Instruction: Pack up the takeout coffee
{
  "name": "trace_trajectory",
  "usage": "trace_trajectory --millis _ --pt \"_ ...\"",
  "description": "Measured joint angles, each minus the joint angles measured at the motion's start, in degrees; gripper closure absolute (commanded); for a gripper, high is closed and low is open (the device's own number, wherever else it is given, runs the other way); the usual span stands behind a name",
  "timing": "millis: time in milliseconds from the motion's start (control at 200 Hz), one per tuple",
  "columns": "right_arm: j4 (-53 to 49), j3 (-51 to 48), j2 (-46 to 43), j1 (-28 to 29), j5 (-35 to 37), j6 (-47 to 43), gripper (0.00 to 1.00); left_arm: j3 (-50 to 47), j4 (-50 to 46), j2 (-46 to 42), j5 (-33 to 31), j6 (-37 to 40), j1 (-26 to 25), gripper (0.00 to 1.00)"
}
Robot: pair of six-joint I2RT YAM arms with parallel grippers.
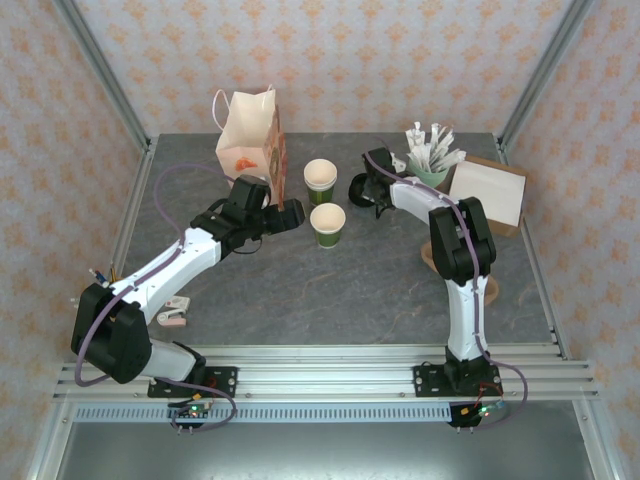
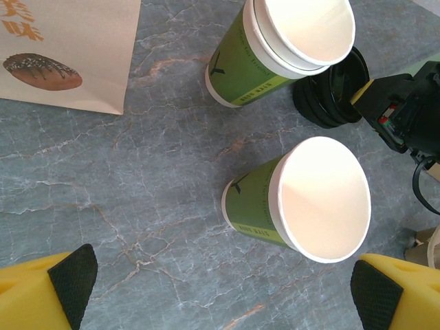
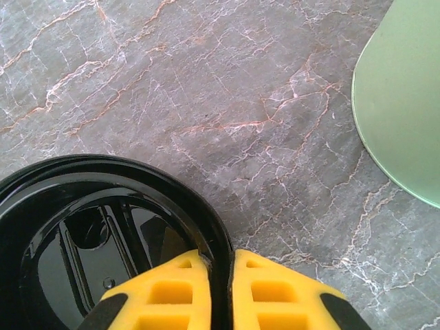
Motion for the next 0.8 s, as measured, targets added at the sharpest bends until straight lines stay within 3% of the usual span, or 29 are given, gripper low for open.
trace_trajectory --millis 180,490,801 --pt "0.68 -1.95 -1.92 0.00 0.61 -1.16 0.99 0.00 0.17 0.00 0.11 0.15 -0.02 0.00" --pt "5.11 -6.12 -6.80 0.00 0.17 -3.52 1.00 1.66 0.17 1.66 2.67 1.64 -1.51 0.00" --pt "11.89 -16.81 -16.39 1.81 -2.45 -5.51 1.00 23.17 -5.55 15.26 4.28 5.05 -4.22 0.05"
